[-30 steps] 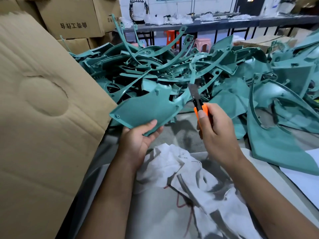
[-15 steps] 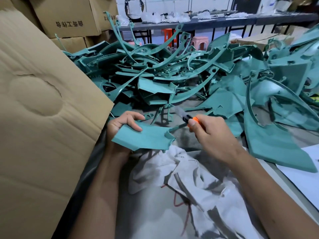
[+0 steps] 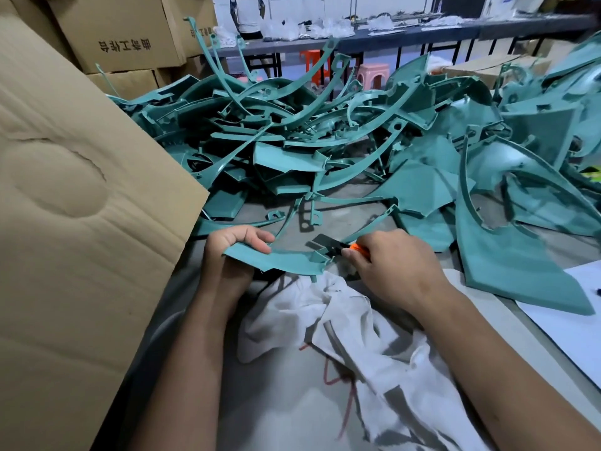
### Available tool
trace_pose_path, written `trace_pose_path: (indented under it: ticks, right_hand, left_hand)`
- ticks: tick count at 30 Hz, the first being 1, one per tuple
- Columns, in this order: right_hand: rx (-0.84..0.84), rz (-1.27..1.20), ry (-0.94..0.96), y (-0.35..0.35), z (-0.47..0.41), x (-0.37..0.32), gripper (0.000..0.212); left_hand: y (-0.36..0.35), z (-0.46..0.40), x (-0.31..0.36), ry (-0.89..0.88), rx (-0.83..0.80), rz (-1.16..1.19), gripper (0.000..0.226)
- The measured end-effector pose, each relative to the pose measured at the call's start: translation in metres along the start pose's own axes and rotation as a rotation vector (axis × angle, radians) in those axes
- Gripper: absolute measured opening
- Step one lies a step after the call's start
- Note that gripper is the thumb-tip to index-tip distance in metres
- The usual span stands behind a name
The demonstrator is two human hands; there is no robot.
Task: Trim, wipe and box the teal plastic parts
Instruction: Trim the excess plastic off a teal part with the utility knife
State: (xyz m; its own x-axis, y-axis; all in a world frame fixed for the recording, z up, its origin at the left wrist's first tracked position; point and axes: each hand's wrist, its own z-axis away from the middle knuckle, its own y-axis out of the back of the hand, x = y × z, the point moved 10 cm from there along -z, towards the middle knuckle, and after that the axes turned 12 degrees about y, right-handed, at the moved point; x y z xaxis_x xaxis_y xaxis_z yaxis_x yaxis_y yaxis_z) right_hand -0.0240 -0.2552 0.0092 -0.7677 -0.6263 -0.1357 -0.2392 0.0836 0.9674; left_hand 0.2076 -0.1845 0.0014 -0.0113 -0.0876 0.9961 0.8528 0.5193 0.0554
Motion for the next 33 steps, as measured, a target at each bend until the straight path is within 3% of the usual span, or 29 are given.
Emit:
trace_pose_path:
  ticks: [6, 10, 14, 17, 22, 28, 33]
  right_hand:
    - [0.032, 0.043, -0.323, 0.014, 0.01, 0.056, 0.039]
    - [0.184, -0.16, -0.018, 0.026, 0.004, 0.004, 0.019]
    - [0.153, -0.14, 0.19, 0.017, 0.0, -0.042, 0.02]
    - [0.152, -0.05, 0.156, 0.015, -0.002, -0.04, 0.02]
    - [0.171, 0.005, 0.103, 0.014, -0.002, -0.039, 0.013]
    - [0.125, -0.099, 0.201, 0.012, 0.001, -0.042, 0.017]
    - [0.208, -0.071, 0.114, 0.019, 0.002, -0.03, 0.018]
  left_hand:
    - [0.009, 0.014, 0.033, -0.26, 0.102, -0.07, 0.035]
    - [0.008, 0.013, 0.031, -0.219, 0.125, -0.019, 0.026]
    - [0.007, 0.013, 0.03, -0.261, 0.111, -0.077, 0.035]
    - [0.007, 0.007, 0.021, -0.181, 0.074, 0.0, 0.029]
    - [0.005, 0.011, 0.022, -0.214, 0.067, -0.028, 0.044]
    - [0.004, 0.011, 0.018, -0.169, 0.069, -0.005, 0.03]
    - [0.004, 0.01, 0.015, -0.127, 0.081, 0.024, 0.024]
